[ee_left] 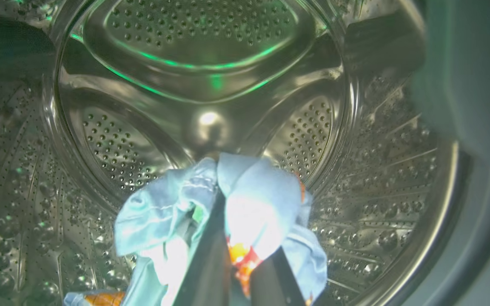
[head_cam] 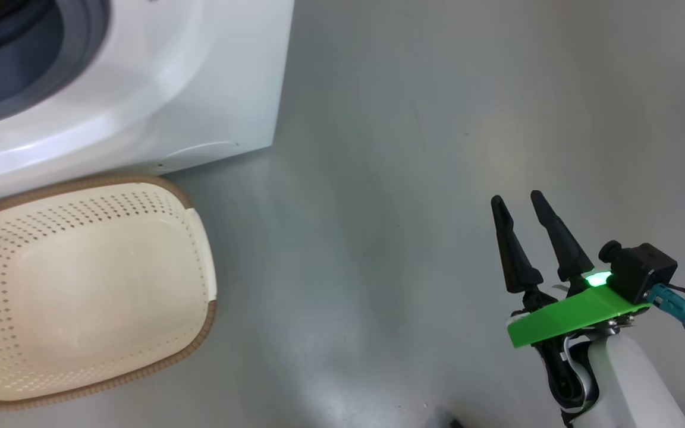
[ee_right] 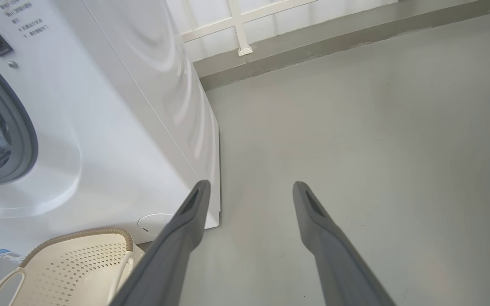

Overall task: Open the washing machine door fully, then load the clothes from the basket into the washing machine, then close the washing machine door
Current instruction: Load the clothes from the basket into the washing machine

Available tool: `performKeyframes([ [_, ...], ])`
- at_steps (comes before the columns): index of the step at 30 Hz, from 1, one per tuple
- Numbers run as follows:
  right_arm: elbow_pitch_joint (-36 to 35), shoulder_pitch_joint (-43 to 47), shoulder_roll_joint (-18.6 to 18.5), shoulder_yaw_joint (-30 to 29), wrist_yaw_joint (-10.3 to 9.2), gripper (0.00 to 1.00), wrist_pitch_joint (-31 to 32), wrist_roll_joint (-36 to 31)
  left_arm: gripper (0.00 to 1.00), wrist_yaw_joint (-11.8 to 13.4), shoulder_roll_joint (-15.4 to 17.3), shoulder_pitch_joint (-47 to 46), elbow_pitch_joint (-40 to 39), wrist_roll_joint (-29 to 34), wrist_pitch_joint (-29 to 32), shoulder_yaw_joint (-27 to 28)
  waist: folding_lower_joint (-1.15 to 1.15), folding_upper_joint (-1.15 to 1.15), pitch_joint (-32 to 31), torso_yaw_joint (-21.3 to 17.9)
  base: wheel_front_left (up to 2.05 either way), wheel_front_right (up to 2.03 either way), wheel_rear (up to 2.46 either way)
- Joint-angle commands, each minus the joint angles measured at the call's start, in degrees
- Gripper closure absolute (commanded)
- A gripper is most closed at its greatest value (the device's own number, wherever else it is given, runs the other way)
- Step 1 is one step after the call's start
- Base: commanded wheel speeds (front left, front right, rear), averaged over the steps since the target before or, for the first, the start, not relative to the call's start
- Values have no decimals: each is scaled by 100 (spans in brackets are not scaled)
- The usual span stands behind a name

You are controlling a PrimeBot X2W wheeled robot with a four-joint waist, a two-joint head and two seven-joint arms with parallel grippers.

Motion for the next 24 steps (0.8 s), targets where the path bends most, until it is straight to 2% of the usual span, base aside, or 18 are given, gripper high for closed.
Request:
performKeyframes([
  [1, -144, 8, 22, 133, 9, 0, -28, -32, 30, -9, 332, -44, -99, 99, -30, 96, 0, 0, 66, -70, 0, 0, 0],
  [2, -145, 6, 30, 138, 9, 0, -28, -31, 12, -9, 352, -32, -63, 119, -30, 100, 0, 0, 74, -82, 0, 0, 0],
  [3, -146, 7, 38, 139, 9, 0, -28, -30, 0, -9, 354, -24, 7, 108, -30, 131, 0, 0, 89, -85, 0, 0, 0],
  [6, -141, 9, 59, 130, 9, 0, -28, -35, 0, -9, 351, -17, 283, 120, -30, 168, 0, 0, 112, -70, 0, 0, 0],
  [11, -113, 6, 86, 137, 9, 0, -28, -49, 0, -9, 360, -137, 1160, 37, -30, -130, 0, 0, 83, -24, 0, 0, 0],
  [15, -111, -22, 92, 151, 9, 0, -28, -52, 0, -9, 385, -269, 1497, -3, -30, -336, 0, 0, 66, 9, 0, 0, 0],
  [24, -100, -38, 97, 130, 9, 0, -28, -69, 0, -9, 351, -233, 1487, -262, -30, -559, 0, 0, -14, 120, 0, 0, 0],
])
